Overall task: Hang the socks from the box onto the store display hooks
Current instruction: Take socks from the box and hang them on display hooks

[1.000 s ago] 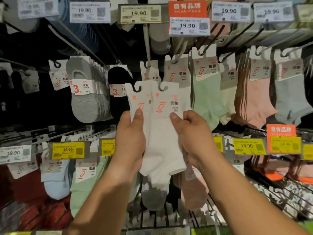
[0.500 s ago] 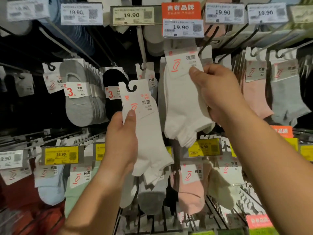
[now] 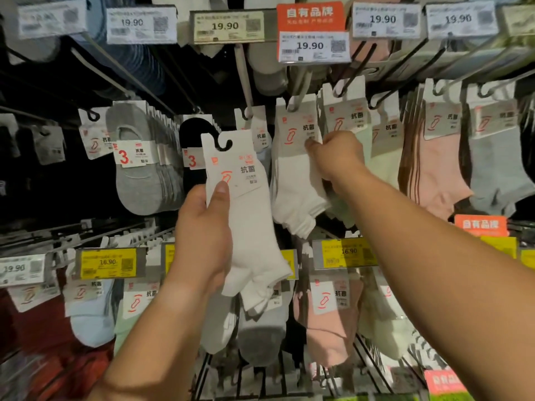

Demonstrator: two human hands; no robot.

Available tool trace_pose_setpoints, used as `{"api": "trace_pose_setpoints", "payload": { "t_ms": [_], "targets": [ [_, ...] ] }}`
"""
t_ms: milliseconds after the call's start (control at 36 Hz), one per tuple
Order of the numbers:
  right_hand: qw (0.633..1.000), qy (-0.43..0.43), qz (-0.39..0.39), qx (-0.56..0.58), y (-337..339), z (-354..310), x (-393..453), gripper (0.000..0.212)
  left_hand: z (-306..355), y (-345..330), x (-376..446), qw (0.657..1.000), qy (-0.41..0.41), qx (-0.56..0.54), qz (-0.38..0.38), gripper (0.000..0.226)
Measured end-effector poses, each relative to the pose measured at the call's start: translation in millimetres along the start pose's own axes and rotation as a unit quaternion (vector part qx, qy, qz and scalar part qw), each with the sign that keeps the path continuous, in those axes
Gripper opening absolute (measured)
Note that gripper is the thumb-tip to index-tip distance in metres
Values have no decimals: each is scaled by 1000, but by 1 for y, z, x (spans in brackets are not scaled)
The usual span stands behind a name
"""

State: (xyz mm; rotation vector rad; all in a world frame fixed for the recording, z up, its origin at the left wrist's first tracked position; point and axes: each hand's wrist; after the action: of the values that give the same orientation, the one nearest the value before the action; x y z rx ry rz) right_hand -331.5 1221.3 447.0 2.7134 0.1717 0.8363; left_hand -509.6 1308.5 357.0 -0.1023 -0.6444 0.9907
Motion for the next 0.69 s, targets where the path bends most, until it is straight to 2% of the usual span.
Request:
{"api": "trace_pose_setpoints", "payload": {
  "t_ms": [56, 111, 167, 278, 333, 417, 528, 611, 694],
  "targets": [
    [997, 34, 13, -68, 4, 1, -7, 34, -2, -3, 1, 1000, -2, 3, -7, 18],
    [987, 100, 67, -111, 12, 1, -23, 38, -4, -5, 3, 1000, -4, 2, -14, 18],
    [986, 138, 78, -52, 17, 3, -49, 40, -5, -9, 5, 1000, -4, -2, -20, 18],
    [991, 76, -74, 78, 1, 9, -95, 49, 1, -31, 4, 998, -19, 12, -66, 19],
    [988, 87, -51, 115, -3, 13, -100, 45, 6, -45, 1, 995, -28, 16, -92, 21],
    [977, 129, 14, 168, 9, 11, -93, 37, 12, -62, 5, 986, -96, 84, -109, 35],
    [974, 161, 14, 157, 28, 0, -77, 38, 22, -78, 13, 979, -147, 87, -110, 41],
    [976, 155, 2, 153, 34, -11, -63, 38, 28, -88, 20, 983, -138, 56, -107, 51],
    [978, 122, -29, 167, 36, -18, -52, 38, 30, -93, 28, 990, -96, 19, -104, 63]
  ]
}}
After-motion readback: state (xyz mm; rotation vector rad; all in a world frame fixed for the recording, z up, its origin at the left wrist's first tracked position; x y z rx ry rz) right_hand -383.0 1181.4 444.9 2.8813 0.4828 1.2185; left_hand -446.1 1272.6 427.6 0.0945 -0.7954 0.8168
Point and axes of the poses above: each hand's wrist, its own x-axis towards the middle knuckle, its own y-axis out of the back of the hand, z = x × y, and after that the axes turned 2 degrees about z, right-handed
